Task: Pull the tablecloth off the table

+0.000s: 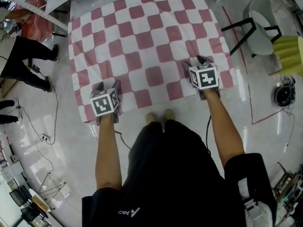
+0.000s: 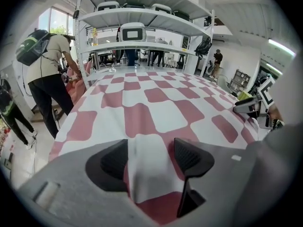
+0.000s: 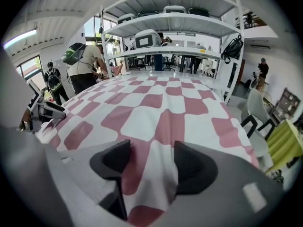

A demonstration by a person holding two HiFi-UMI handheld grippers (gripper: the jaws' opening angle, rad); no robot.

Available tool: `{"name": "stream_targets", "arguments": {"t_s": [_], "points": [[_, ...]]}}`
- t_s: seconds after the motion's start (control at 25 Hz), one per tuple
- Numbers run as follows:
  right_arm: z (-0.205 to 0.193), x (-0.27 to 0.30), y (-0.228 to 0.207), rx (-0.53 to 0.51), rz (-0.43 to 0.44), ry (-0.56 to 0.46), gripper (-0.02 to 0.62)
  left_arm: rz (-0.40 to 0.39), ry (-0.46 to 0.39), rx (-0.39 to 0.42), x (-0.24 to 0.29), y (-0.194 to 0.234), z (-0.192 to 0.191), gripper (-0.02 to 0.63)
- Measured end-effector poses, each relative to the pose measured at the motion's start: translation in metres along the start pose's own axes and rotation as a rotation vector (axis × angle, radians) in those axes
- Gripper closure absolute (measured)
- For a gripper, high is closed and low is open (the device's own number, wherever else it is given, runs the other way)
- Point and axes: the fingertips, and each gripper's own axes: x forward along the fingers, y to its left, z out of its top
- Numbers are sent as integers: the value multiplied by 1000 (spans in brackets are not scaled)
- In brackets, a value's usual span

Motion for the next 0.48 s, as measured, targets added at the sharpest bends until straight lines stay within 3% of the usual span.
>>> {"name": "stream_targets", "arguments": {"t_s": [0.28,0.48], "points": [[-2,-2,17,-24,1,-2,474,-1,-23,25,-4,-14,2,387],[0,-1,23,-14,14,10,565,15,-30,24,-6,-13,2,537]]}}
